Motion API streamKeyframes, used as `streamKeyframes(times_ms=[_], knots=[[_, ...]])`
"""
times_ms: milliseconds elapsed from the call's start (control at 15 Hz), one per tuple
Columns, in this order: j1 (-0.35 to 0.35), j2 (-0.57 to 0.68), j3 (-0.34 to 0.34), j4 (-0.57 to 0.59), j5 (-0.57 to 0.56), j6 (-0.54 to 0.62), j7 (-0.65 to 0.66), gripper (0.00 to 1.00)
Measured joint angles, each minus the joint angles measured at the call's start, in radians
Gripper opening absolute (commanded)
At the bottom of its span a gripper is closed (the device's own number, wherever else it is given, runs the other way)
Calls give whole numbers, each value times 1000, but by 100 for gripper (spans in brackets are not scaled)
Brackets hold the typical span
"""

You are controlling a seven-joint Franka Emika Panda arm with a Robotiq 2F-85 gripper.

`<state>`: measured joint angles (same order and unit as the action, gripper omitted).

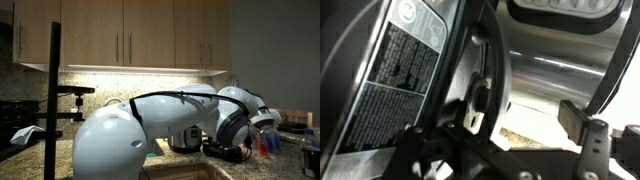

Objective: Put the lid on the cooker

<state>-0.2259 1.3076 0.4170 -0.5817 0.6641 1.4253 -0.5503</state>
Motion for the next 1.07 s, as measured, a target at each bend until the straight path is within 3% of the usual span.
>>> streamKeyframes(times_ms=[333, 533, 667, 800, 1067], knots=[[11, -7, -25, 9, -33, -24, -1, 28], [25, -9, -37, 30, -84, -117, -6, 9], [34, -9, -49, 50, -125, -154, -17, 5], [43, -9, -53, 71, -160, -195, -59, 10], [73, -6, -60, 136, -220, -239, -114, 10]])
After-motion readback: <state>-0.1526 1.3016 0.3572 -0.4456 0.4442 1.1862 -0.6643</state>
